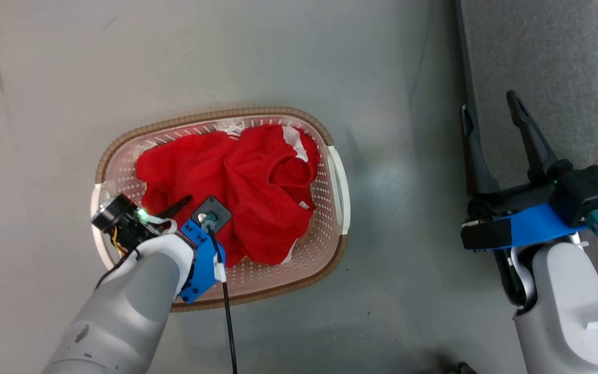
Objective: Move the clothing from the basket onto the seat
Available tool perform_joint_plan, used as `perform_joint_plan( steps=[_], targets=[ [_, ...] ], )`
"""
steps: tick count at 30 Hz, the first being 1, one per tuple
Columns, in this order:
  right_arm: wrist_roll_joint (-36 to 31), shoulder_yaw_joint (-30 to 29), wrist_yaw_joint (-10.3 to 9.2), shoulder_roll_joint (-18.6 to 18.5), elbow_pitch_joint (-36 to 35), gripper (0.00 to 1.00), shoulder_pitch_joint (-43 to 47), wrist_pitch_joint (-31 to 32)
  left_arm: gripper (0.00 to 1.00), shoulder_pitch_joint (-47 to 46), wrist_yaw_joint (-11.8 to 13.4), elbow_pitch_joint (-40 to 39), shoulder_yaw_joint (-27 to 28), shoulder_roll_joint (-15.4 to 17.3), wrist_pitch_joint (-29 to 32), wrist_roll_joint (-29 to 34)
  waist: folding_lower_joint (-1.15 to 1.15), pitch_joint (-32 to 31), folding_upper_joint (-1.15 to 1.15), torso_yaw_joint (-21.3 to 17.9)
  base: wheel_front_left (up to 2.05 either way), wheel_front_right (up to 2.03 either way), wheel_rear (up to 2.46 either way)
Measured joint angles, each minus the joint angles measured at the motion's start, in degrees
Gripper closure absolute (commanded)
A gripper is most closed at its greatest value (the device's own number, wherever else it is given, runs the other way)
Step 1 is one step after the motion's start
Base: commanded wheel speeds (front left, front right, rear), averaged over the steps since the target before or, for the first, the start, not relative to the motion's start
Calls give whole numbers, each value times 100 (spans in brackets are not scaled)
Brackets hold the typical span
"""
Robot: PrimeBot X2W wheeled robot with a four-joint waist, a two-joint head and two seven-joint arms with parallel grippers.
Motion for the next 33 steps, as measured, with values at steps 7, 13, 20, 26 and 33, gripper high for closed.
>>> perform_joint_plan(
  steps=[7,13,20,26,33],
  targets=[
    [-26,-18,0,-3,-136,0,-111,0,0,-310,35,25,-148,68,465,70,0,427,0,-10,0,0,0],
    [-26,-60,0,-3,-255,0,-183,0,0,-541,58,30,-247,121,637,109,0,778,0,-72,0,0,0],
    [-25,-102,1,9,-313,0,-183,0,0,-655,82,32,-349,147,655,99,0,1056,0,-167,0,0,0],
    [-40,-129,0,23,-331,0,-183,0,100,-655,78,32,-454,190,803,92,-1,1126,0,-208,0,0,0],
    [-41,-136,0,33,-314,0,-212,0,100,-655,55,33,-555,172,801,40,-1,1043,0,-184,0,0,0]
  ],
)
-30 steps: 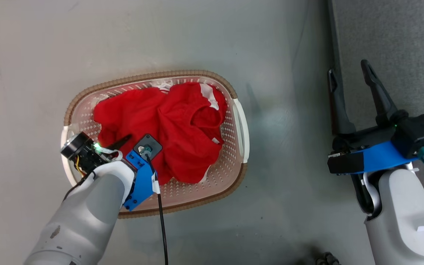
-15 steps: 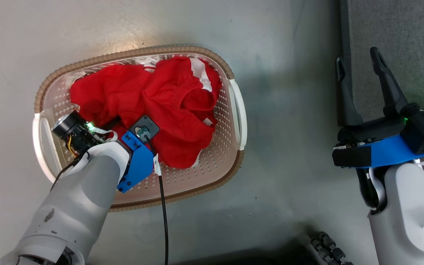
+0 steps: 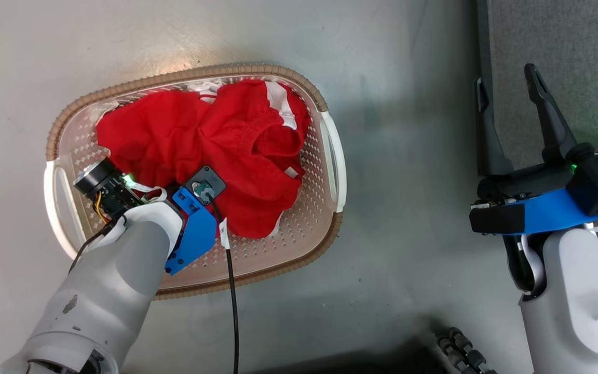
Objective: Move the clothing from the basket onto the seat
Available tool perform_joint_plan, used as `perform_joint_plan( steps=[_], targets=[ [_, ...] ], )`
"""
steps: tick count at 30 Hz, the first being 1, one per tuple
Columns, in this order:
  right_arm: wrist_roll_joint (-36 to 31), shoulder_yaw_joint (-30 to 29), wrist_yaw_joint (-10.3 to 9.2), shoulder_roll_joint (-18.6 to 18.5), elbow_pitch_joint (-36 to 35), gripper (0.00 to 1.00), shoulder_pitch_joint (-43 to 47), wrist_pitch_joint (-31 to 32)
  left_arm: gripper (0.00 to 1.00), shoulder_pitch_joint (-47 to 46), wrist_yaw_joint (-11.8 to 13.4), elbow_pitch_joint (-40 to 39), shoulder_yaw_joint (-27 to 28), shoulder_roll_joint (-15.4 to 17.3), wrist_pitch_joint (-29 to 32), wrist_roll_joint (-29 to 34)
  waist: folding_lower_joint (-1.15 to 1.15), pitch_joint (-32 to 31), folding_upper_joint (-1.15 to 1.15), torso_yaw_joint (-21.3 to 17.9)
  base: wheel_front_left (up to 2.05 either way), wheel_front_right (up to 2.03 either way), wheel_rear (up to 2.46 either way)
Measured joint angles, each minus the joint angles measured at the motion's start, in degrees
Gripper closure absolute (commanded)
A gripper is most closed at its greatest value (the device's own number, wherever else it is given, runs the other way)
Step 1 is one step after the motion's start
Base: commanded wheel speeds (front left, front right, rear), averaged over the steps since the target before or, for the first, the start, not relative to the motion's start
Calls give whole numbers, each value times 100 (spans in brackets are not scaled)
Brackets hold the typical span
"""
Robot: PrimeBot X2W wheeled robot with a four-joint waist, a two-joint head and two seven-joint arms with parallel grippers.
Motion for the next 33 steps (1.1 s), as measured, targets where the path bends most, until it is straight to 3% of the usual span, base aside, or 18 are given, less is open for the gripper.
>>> perform_joint_plan(
  steps=[21,33],
  targets=[
    [-58,-26,0,-191,198,0,135,0,100,211,-36,-36,-225,-425,-912,-489,0,-933,0,477,0,0,0],
    [-60,-54,0,-246,374,0,437,0,100,705,-16,-950,-568,-443,-1233,-1454,0,-1864,0,777,0,0,0]
  ],
)
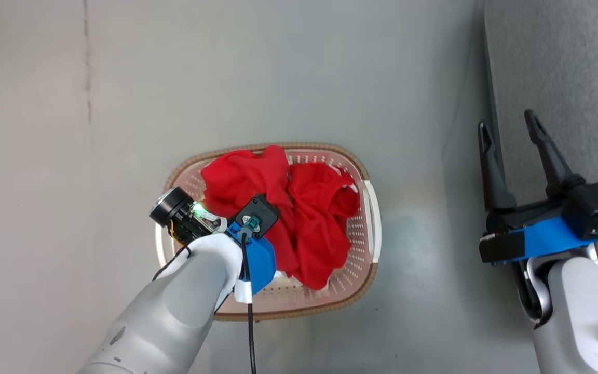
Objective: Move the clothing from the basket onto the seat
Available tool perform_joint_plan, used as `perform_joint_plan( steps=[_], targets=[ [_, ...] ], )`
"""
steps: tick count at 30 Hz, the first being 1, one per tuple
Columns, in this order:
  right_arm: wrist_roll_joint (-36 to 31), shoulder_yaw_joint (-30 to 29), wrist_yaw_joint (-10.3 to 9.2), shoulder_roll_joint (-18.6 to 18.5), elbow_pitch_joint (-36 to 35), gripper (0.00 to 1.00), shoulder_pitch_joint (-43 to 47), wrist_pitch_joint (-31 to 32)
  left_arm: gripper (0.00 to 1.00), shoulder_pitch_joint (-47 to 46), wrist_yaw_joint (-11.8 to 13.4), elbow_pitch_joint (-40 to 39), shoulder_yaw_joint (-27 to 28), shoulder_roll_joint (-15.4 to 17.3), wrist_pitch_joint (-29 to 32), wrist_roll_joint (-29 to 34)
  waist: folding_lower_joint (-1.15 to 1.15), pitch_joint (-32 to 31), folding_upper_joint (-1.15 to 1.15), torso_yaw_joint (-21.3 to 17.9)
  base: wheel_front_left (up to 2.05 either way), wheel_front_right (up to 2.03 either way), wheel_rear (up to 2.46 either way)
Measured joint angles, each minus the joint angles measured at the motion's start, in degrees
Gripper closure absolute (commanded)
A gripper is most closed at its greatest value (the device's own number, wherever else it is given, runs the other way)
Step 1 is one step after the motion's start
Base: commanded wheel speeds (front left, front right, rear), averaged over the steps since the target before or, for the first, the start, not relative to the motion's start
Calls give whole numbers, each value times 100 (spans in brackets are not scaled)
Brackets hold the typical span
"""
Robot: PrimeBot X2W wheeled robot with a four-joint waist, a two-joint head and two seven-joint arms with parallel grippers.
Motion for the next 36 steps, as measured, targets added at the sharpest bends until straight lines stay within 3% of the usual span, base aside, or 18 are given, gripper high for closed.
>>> perform_joint_plan(
  steps=[17,23,36],
  targets=[
    [-11,-4,0,21,233,0,550,0,100,149,354,-602,-65,3,-448,-977,-1,-1305,0,293,0,0,0],
    [-11,-4,0,56,297,0,754,0,100,149,491,-1237,246,2,-456,-1007,0,-1716,0,348,0,0,0],
    [4,4,0,158,424,0,1121,0,100,267,511,-2317,925,54,-456,-845,-1,-2540,0,350,0,0,0]
  ],
)
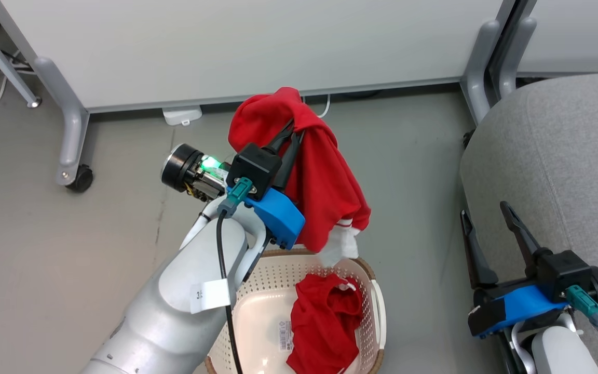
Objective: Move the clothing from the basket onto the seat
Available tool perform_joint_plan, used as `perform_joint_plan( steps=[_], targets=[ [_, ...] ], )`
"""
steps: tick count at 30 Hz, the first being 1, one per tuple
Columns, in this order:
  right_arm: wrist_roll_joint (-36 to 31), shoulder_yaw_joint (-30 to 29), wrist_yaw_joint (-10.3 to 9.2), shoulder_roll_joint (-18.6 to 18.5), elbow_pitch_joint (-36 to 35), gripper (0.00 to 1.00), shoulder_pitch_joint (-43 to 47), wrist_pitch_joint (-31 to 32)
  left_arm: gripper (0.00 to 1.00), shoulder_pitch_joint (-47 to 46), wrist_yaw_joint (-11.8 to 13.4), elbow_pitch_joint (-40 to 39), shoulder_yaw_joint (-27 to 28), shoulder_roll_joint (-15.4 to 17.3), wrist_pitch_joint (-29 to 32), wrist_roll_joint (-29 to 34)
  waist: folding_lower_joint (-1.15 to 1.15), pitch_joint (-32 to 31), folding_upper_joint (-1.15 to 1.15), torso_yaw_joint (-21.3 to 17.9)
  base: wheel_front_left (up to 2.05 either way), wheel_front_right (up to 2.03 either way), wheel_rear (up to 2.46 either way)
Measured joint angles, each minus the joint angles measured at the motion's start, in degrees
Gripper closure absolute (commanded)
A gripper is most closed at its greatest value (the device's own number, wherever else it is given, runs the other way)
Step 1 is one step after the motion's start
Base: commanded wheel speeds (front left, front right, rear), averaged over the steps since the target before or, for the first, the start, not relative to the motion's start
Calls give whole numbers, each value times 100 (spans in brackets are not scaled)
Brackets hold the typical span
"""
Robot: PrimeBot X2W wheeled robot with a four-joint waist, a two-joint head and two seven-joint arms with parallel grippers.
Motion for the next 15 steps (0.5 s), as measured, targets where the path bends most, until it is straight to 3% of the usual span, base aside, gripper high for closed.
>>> perform_joint_plan(
  steps=[15],
  targets=[
    [11,-70,0,121,52,0,342,0,100,-144,-86,-649,185,-18,-1,189,0,-559,0,-28,0,0,0]
  ],
)
